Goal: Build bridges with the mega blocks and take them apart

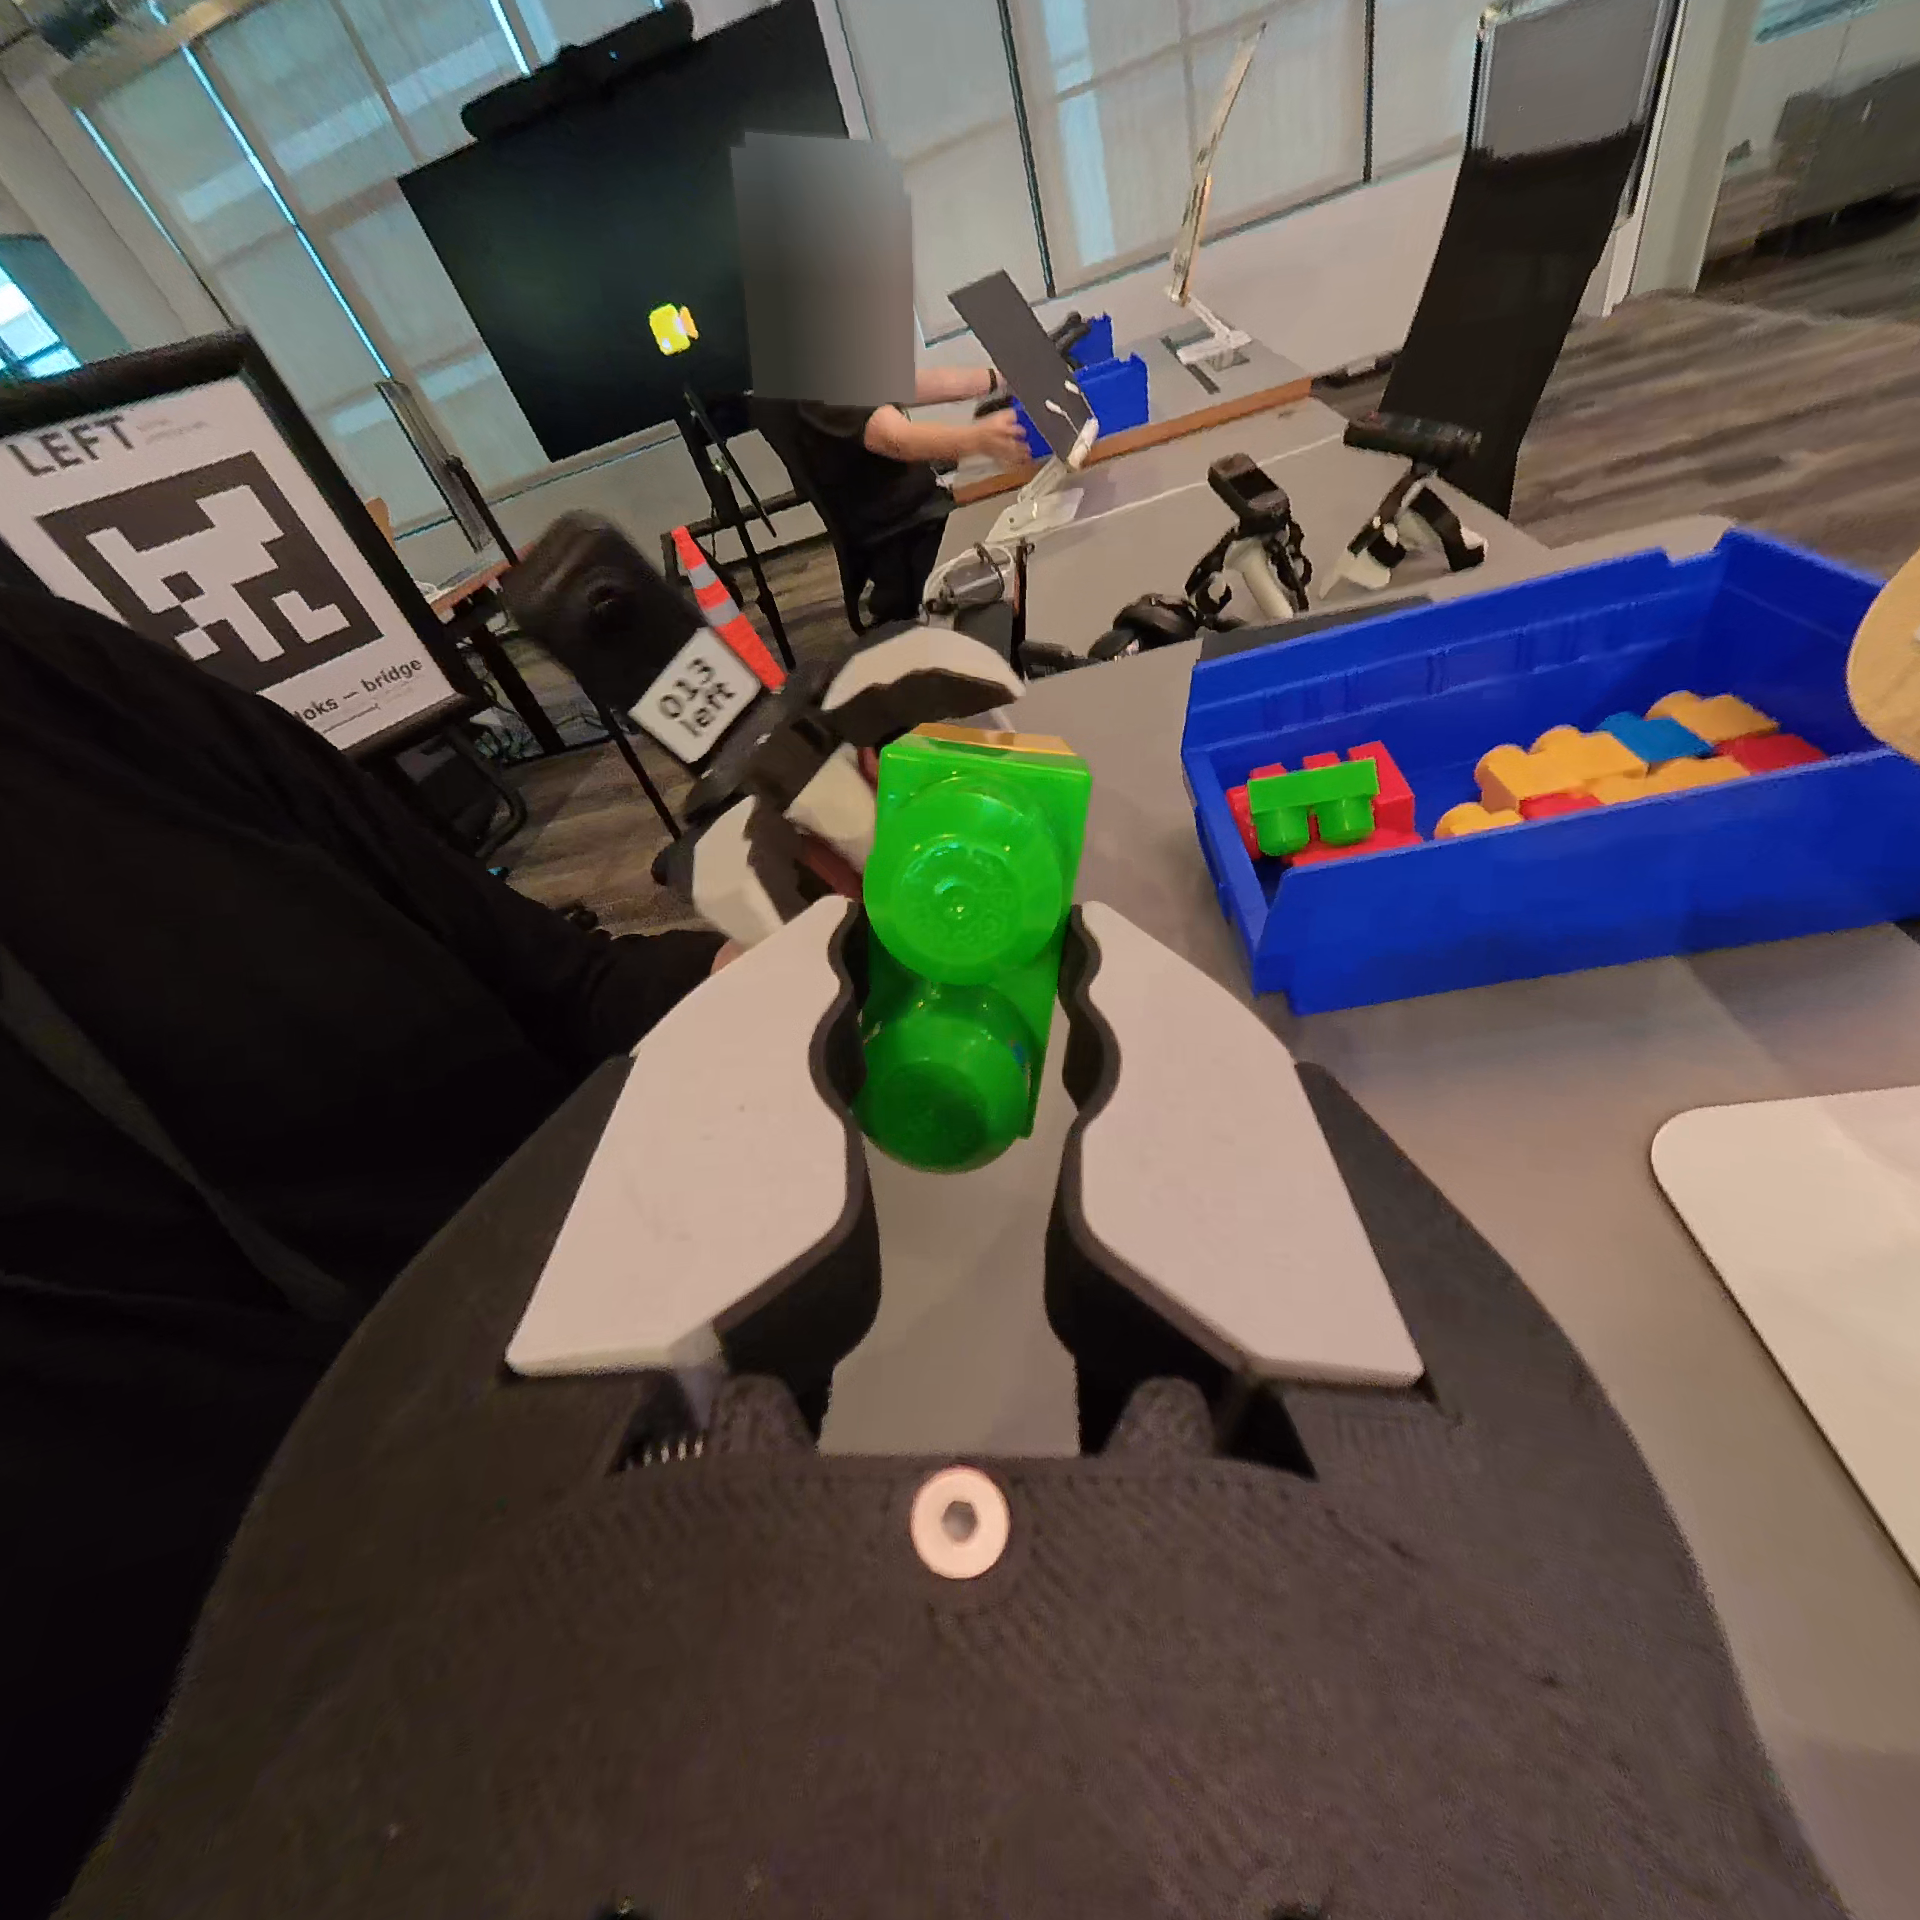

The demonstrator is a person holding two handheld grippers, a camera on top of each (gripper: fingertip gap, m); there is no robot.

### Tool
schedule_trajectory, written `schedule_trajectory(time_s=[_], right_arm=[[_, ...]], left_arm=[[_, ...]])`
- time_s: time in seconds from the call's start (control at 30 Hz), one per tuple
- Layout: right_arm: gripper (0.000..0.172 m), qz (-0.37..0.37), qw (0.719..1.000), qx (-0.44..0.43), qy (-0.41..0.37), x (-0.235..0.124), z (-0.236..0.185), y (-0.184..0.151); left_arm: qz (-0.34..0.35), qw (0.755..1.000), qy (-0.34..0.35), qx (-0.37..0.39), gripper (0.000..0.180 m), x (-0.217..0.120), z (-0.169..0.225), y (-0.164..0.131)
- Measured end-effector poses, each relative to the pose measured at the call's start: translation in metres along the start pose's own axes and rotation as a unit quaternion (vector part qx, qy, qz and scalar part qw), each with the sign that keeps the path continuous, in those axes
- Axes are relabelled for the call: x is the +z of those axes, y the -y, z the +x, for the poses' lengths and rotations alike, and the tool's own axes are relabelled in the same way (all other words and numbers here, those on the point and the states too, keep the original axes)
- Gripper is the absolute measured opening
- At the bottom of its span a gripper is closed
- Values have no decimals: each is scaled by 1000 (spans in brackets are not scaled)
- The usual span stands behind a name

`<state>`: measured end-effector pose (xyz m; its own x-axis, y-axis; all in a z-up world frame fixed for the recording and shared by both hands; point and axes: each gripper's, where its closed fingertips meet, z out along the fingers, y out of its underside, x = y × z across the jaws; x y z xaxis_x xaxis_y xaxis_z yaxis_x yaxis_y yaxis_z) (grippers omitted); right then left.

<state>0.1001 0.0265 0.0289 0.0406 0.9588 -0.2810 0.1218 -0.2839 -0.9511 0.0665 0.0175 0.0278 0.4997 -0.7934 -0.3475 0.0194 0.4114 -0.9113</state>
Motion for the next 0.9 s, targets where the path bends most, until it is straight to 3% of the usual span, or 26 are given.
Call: schedule_trajectory(time_s=[0.17, 0.33, 0.53, 0.9], right_arm=[[36, -15, 998, -68, 3, -1, -9, -4], [36, -27, 992, -120, 20, 0, -18, -5], [36, -32, 989, -140, 46, 3, -27, -8], [37, -76, 983, -156, 50, 3, -30, -16]], left_arm=[[55, 977, -89, -188, 68, -2, -3, 8], [57, 949, -164, -262, 62, 4, 13, 6], [73, 940, -193, -273, 34, 4, 21, 10], [61, 943, -205, -255, 33, 3, 26, 8]])
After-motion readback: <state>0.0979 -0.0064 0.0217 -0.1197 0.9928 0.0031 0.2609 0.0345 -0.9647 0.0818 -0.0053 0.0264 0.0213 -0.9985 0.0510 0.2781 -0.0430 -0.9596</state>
